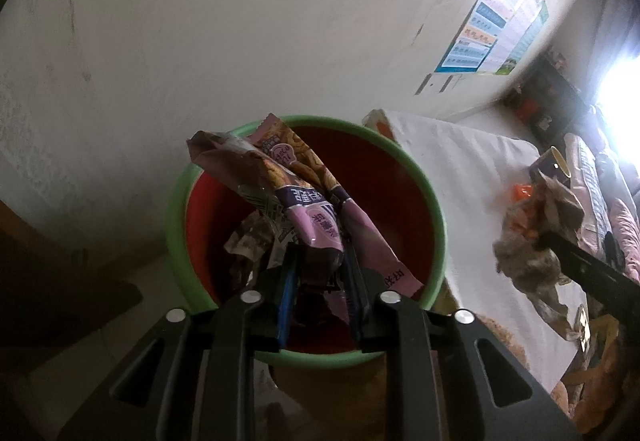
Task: Collect trash
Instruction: 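Open both grippers over the green bucket to drop bag and newspaper, then grasp the white folded carton with the right gripper while the left grasps the orange chip bag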
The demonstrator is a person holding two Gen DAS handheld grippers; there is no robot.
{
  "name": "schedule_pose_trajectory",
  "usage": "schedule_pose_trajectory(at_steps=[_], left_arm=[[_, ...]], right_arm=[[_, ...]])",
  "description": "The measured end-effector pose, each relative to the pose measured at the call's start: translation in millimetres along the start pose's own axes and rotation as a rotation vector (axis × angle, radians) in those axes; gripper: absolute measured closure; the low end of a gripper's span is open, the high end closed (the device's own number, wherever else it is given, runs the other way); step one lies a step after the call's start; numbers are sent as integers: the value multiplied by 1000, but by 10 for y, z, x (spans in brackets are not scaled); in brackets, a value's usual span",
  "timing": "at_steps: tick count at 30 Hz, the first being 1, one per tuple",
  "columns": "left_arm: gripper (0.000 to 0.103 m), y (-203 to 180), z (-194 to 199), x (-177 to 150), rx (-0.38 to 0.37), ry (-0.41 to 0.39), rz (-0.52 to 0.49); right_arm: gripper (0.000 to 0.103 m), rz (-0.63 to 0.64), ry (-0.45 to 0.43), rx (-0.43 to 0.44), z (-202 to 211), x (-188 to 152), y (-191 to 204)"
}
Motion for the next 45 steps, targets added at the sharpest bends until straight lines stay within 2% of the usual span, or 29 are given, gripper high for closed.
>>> schedule_pose_trajectory(at_steps=[1, 2, 5, 8, 11, 13, 17, 21, 26, 28, 30, 35, 36, 37, 41, 45], left_arm=[[62, 22, 0, 1, 8, -5, 4], [56, 45, 5, 12, 13, -15, 11], [51, 103, 17, 25, 18, -23, 27], [49, 145, 26, 33, 29, -28, 32], [49, 142, 34, 32, 30, -29, 35], [48, 123, 37, 26, 27, -29, 30], [48, 23, 25, 16, 20, -25, 8], [48, -81, 27, 1, 11, -21, -14], [48, -238, 25, 19, 8, -24, -37], [48, -341, 30, 19, 0, -20, -51], [48, -456, 44, 18, -6, -20, -73], [48, -749, 40, 13, -35, 0, -101], [48, -843, 40, 6, -48, 4, -109], [48, -928, 37, 3, -57, 6, -120], [45, -1413, -42, -11, -106, 21, -192], [42, -1979, -233, -8, -179, 51, -234]], right_arm=[[64, 4, 2, 6, -31, 4, 40], [59, 6, 5, 16, -68, 20, 86], [48, -5, 3, 60, -118, 61, 179], [46, -22, -4, 89, -101, 90, 215], [46, -30, -25, 70, -18, 95, 115], [45, -62, -38, 37, 49, 80, -101], [44, -162, -60, -77, 171, -45, -792], [44, -294, -79, -268, 385, -326, -1839], [44, -479, -116, -451, 658, -435, -3018], [44, -555, -93, -480, 639, -492, -3350], [44, -610, -77, -473, 590, -504, -3543], [45, -597, -19, -434, 292, -449, -3585], [49, -606, -9, -429, 243, -469, -3594], [67, -607, -7, -433, 205, -474, -3613], [76, -526, -21, -428, 231, -473, -3547], [76, -472, -66, -354, 517, -631, -3288]])
Point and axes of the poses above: each gripper's, at about its wrist camera, not at the fingertips, and z roughly against the way its jaws point, y to its left, x to its top, the point moved 10 cm from there along -z, roughly the way its jaws point, and after that the axes turned 6 degrees about -x, right-handed, at the moved point
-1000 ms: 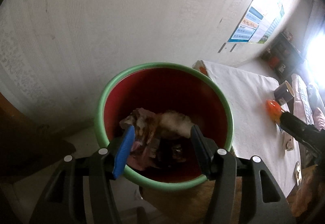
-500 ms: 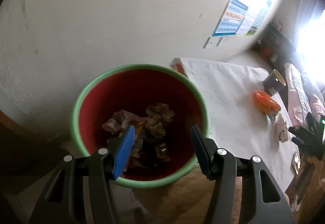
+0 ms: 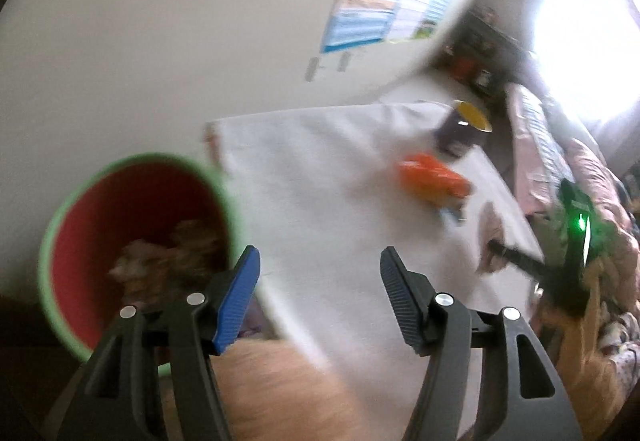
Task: Collect trash
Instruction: 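Grasp the white folded carton with the right gripper while the left grasps the orange chip bag, then carry the white carton with the right gripper while the left carries the orange bag over the bucket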
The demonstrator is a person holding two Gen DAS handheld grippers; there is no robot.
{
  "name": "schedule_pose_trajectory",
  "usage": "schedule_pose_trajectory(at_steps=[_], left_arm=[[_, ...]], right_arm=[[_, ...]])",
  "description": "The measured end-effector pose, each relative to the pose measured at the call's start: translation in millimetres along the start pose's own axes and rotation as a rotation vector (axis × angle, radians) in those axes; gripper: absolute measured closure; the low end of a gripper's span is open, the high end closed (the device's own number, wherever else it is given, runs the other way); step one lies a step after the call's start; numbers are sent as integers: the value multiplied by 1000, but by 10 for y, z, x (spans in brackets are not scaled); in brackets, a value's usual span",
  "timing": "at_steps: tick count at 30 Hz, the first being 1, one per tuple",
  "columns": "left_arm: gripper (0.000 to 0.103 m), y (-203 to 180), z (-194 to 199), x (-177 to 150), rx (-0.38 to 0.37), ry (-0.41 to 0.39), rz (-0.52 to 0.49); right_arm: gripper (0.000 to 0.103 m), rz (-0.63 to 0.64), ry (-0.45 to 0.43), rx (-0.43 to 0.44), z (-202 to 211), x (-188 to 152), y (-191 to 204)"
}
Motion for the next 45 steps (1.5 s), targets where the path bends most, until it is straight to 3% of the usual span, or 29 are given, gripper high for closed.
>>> schedule_pose_trajectory(at_steps=[2, 5, 9, 14, 18, 21, 23, 25, 30, 33, 34, 37, 45], left_arm=[[31, -194, -130, 87, 10, -8, -33], [30, -608, -463, 266, -3, -6, -94], [30, -1013, -937, 467, -47, 37, -79], [30, -1250, -1554, 631, 11, 76, -25], [30, -1279, -1787, 665, 65, 88, -4], [29, -1269, -1978, 601, 97, 142, 18], [20, -1291, -2093, 534, 88, 188, 23], [15, -1331, -2158, 476, 66, 209, 35], [16, -1361, -2302, 285, 46, 287, 90], [34, -1353, -2336, 210, 64, 305, 74], [43, -1336, -2328, 196, 84, 302, 52], [48, -1307, -2246, 201, 99, 274, 7], [51, -1221, -1672, 135, 80, 179, -97]], right_arm=[[76, 12, -12, 32, 186, -196, -4], [76, 31, -28, 47, 436, -583, -30], [75, 41, -6, 64, 527, -1004, -33], [75, 58, -42, 92, 562, -951, 18], [74, 59, -34, 121, 554, -974, 14], [73, 41, -25, 140, 546, -986, -17], [73, 32, -21, 151, 546, -1007, -38], [73, 23, -16, 158, 531, -1017, -48], [73, 0, 5, 167, 484, -1041, -70], [73, -7, 5, 169, 481, -1041, -78], [73, -8, 6, 169, 480, -1040, -80], [73, -8, 11, 167, 469, -1043, -84], [73, -8, 22, 153, 429, -1049, -78]])
Point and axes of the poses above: each gripper's, at about its wrist camera, not at the fingertips, and z roughly against the way its jaws point, y to its left, x to its top, the point moved 10 cm from there along -z, roughly the way its jaws point, and after that the axes turned 6 degrees about -x, right-handed, at the moved point
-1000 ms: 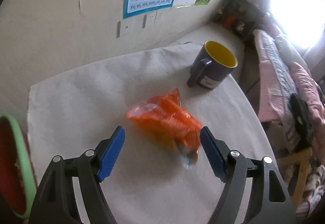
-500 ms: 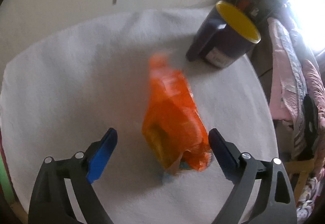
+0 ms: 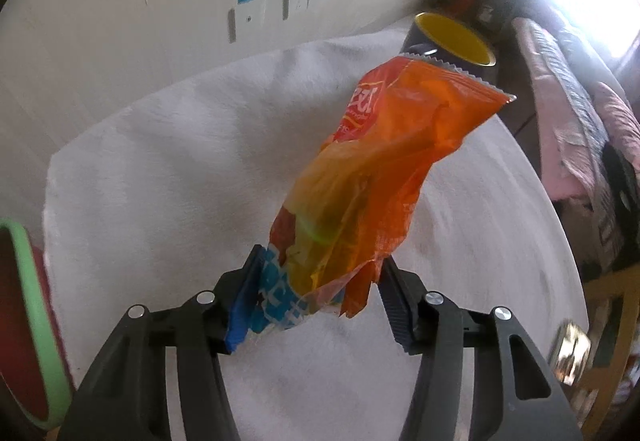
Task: Collect trash
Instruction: 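Carry the white carton with the right gripper while the left carries the orange bag over the bucket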
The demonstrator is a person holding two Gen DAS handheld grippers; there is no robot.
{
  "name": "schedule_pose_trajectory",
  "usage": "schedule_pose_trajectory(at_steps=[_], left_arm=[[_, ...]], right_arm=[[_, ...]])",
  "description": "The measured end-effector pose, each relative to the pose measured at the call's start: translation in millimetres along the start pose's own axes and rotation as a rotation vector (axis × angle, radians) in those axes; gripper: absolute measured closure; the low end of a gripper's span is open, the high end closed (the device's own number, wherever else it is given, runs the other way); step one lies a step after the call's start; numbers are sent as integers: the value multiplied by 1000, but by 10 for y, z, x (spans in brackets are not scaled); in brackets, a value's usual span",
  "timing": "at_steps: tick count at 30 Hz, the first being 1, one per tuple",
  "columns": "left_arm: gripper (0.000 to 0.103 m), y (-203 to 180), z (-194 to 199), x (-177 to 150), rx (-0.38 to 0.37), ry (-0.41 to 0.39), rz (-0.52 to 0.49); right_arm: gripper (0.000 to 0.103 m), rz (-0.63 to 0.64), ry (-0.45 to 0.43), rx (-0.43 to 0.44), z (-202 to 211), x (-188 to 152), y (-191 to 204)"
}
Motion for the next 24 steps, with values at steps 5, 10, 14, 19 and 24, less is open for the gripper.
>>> schedule_pose_trajectory(at_steps=[5, 10, 14, 19, 24], left_arm=[[50, 67, 324, -222, -31, -21, -50], [50, 226, 660, -516, -47, -37, -83], [50, 412, 870, -741, -34, -45, -93], [50, 522, 1052, -975, -7, -64, -135], [50, 532, 1217, -1192, -17, -66, -188]], right_arm=[[71, 9, -6, -20, 3, 5, 24], [71, 42, -19, -53, 22, 8, 58], [71, 82, -26, -78, 18, 11, 111], [71, 114, -29, -108, 25, 15, 137], [71, 144, -47, -139, 89, 41, 184]])
Point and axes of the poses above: each gripper's, at about its wrist camera, not at the fingertips, and z roughly against the way its jaws point, y to its left, x to its top, the point moved 10 cm from there along -z, roughly the way its jaws point, and after that the axes turned 6 degrees about -x, right-handed, at the moved point
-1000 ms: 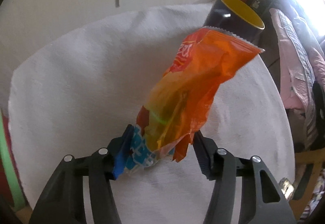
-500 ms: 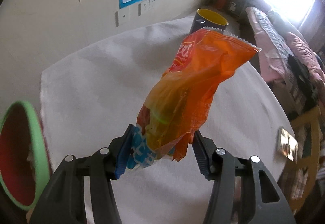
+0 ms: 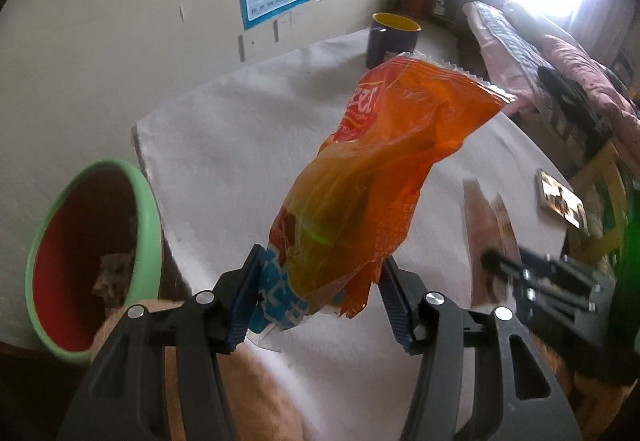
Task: Collect trash
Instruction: 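Carry the white carton with the right gripper while the left carries the orange bag over the bucket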
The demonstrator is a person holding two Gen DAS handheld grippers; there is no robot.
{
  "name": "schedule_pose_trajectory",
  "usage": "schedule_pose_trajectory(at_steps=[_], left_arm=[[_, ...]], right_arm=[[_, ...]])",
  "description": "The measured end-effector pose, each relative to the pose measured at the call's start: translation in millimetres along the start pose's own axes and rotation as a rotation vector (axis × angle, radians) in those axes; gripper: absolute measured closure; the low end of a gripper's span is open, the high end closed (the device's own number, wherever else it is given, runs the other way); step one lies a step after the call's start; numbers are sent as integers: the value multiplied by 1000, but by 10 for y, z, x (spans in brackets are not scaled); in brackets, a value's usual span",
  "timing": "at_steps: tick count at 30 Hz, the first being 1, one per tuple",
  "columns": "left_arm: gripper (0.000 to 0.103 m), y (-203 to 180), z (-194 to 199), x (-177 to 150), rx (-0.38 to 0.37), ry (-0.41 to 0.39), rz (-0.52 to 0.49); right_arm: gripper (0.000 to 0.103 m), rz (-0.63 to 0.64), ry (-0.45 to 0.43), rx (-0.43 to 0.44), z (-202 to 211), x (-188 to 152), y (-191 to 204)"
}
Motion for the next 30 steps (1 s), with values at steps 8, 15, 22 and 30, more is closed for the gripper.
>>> schedule_pose_trajectory(at_steps=[8, 15, 22, 30], left_arm=[[50, 31, 113, -62, -34, -24, 20], [50, 67, 266, -30, -38, -72, 22], [50, 184, 349, -41, -40, -91, 56], [50, 291, 517, 32, -32, -146, 82]], right_arm=[[71, 61, -26, -6, 218, 20, 229], [71, 103, -54, 8, 416, 70, 447], [71, 136, -83, 31, 581, 146, 675], [71, 135, -141, 46, 820, 438, 794]])
Point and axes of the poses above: each gripper's, at about its wrist camera, not at the fingertips, and z roughly against the way its jaws point, y to its left, x to its top, the point moved 10 cm from there along -z, roughly the way its jaws point, and after that the axes turned 6 degrees about -x, right-handed, at the moved point
